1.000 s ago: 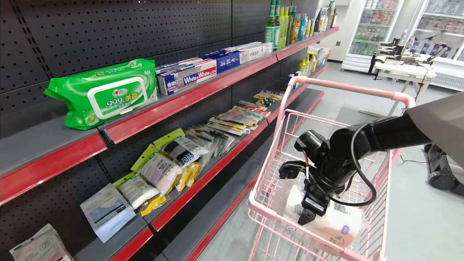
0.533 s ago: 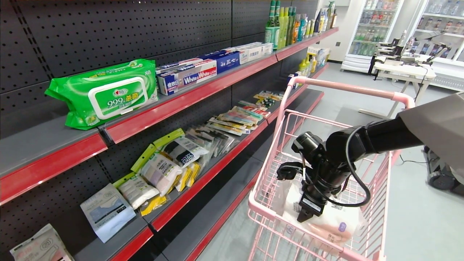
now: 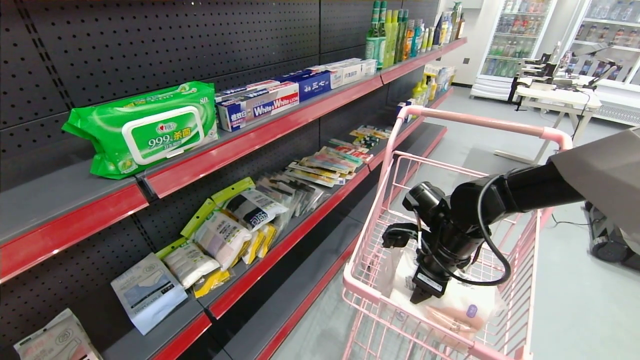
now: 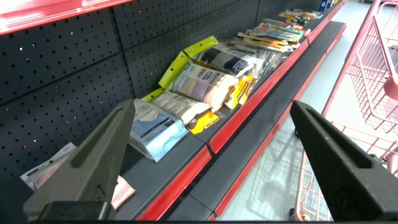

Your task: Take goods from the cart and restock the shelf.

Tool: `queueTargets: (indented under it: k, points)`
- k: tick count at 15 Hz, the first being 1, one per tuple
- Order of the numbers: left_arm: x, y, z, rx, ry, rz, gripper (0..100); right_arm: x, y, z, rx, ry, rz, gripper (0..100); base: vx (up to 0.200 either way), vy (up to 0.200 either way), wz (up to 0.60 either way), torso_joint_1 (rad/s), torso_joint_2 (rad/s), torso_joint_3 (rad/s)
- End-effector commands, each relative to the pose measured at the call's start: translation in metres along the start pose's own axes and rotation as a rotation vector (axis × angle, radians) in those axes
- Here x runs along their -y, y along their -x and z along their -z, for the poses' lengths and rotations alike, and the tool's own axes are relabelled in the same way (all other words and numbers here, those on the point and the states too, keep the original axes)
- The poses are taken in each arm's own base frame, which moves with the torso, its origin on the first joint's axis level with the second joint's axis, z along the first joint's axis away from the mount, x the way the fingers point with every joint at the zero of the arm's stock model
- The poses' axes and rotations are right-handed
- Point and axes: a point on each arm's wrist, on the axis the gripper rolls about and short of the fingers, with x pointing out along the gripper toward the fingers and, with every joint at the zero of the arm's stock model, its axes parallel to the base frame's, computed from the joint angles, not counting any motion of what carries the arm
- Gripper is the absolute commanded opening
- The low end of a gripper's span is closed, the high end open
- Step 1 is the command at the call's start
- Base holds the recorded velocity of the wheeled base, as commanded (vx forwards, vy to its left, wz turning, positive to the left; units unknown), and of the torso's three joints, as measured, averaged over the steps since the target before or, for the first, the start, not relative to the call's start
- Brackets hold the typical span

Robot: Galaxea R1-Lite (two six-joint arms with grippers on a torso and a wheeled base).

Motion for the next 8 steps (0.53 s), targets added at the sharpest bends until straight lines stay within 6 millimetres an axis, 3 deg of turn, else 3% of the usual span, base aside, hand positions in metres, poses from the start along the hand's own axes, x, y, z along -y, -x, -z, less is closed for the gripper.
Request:
queueTargets:
  k: [1, 8]
  points:
    - [0.0000, 0.0000, -0.0001, 0.001, 0.000, -0.001, 100, -0.0016, 0.0033, 0.0020, -0.006, 0.003, 0.009, 0, 0.000, 0.000, 0.00, 0.000, 0.00, 0.000]
    - [0.0000, 0.0000, -0.0001, 0.001, 0.000, 0.001, 100, -0.0020, 0.0102, 0.0039, 0.009, -0.002, 0.016, 0, 0.000, 0.000, 0.00, 0.000, 0.00, 0.000]
